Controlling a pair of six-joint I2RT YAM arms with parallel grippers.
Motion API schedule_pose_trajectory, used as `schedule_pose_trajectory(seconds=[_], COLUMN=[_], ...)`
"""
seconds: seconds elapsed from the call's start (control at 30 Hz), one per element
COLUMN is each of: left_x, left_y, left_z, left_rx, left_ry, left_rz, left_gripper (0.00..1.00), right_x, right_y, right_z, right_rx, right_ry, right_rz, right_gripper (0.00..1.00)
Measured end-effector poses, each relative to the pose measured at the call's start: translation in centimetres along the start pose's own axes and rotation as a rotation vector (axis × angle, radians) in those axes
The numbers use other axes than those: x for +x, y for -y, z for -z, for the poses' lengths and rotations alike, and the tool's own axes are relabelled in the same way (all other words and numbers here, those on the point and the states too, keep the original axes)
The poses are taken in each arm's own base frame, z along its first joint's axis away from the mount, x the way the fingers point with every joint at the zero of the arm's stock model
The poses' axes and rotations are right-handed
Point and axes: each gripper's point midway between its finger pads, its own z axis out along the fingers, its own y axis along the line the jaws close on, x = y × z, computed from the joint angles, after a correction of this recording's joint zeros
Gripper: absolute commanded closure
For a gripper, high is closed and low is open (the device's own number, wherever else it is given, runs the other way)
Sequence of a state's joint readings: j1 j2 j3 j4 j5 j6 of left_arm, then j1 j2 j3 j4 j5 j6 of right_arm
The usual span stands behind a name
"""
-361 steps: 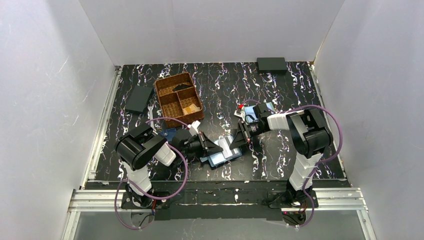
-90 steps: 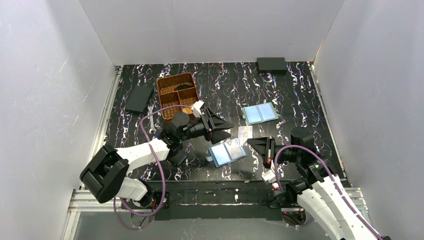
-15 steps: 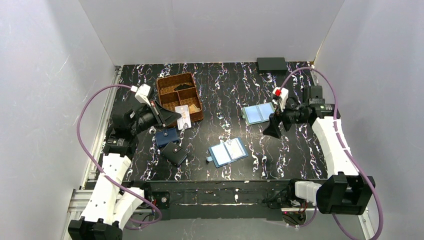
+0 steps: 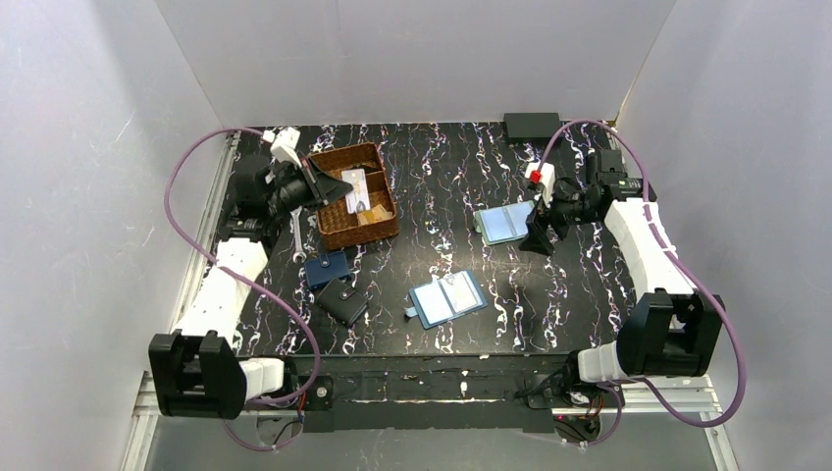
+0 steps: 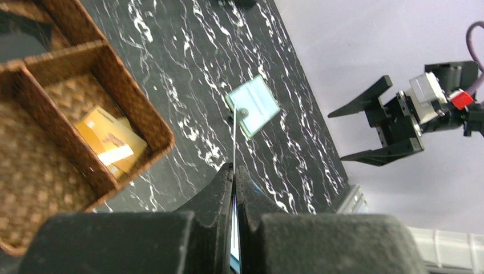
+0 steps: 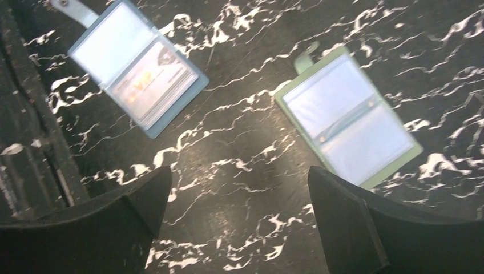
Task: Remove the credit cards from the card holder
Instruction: Place the credit card in the storage box.
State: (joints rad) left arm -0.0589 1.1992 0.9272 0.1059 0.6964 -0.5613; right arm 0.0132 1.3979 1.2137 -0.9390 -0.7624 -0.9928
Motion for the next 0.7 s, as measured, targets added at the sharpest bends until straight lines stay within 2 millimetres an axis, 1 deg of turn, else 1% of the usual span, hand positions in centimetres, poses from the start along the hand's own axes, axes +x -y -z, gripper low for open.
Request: schedule_pose_trajectory(seconds=[0.07, 0.13, 0.23, 0.3, 0.37, 0.43, 0.53, 0.6, 0.7], left_x=[-1.3, -2.4, -3.5, -3.6, -3.2, -3.0, -2.7, -2.3, -2.1], left_y=[-0.2, -0.2, -0.3, -0.7, -1.4, -2.1, -3.3, -4.7, -6.9], left_z=[-0.5, -0.6, -0.4, -0.2, -0.1, -0.2, -0.5, -0.7, -0.6], left_rx=[-0.003, -0.013, -0.041, -0.069, -0.098, -0.118, -0.141, -0.164, -0.210], left_ry=[0.012, 0.028, 0.043, 0.040, 0.029, 0.022, 0.009, -0.013, -0.045], left_rz=[-0.027, -0.061, -0.110, -0.128, -0.135, -0.140, -0.143, -0.141, -0.111], left_gripper=[1.00, 1.00, 1.00, 1.00, 1.00, 1.00, 1.00, 1.00, 1.00], right_x=[-0.6, -1.1, -1.1, -0.9, -1.0, -0.7, 0.3, 1.0, 1.5], right_y=[0.9, 1.8, 3.5, 4.2, 5.1, 5.8, 6.4, 6.7, 6.9], right_z=[-0.1, -0.2, -0.7, -1.1, -1.6, -2.3, -4.0, -5.2, -6.6], right_rx=[0.027, 0.060, 0.121, 0.140, 0.154, 0.152, 0.120, 0.102, 0.089], right_ry=[0.022, 0.043, 0.055, 0.051, 0.055, 0.056, 0.039, 0.022, -0.006], right_rz=[0.017, 0.032, 0.053, 0.055, 0.063, 0.061, 0.050, 0.043, 0.033], right_gripper=[0.02, 0.01, 0.01, 0.02, 0.02, 0.02, 0.02, 0.02, 0.02])
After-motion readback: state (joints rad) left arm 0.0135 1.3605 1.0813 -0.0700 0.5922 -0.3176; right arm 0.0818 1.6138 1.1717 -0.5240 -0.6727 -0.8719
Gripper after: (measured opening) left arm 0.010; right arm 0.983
